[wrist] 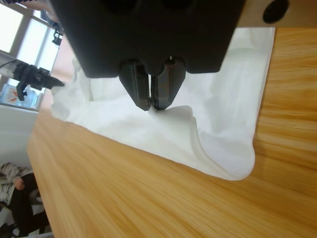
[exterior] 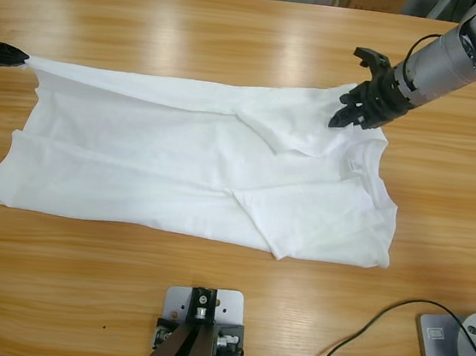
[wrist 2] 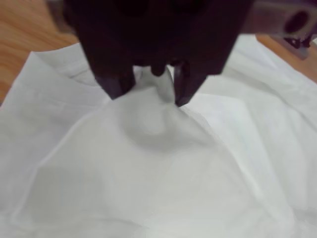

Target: Fold clothes

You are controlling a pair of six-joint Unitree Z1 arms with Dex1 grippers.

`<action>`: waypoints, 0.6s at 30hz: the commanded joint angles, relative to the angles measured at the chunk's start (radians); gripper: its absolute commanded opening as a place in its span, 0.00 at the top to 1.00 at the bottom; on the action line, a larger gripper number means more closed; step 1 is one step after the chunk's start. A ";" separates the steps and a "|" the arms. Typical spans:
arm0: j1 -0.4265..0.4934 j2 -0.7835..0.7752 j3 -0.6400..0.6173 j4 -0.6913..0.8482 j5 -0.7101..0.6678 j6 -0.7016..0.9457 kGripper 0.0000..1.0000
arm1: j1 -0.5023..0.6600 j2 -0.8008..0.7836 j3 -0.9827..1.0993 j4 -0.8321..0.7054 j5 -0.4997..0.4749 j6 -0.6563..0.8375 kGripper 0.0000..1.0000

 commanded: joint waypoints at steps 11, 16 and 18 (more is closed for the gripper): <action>0.009 0.011 0.012 0.030 -0.014 0.010 1.00 | 0.009 -0.057 0.034 0.043 -0.038 -0.008 1.00; 0.001 -0.007 0.012 0.037 -0.014 0.010 1.00 | -0.002 -0.109 -0.032 0.133 -0.048 -0.012 1.00; -0.004 -0.017 0.010 0.044 -0.014 0.010 1.00 | -0.010 -0.121 -0.075 0.177 -0.049 -0.016 1.00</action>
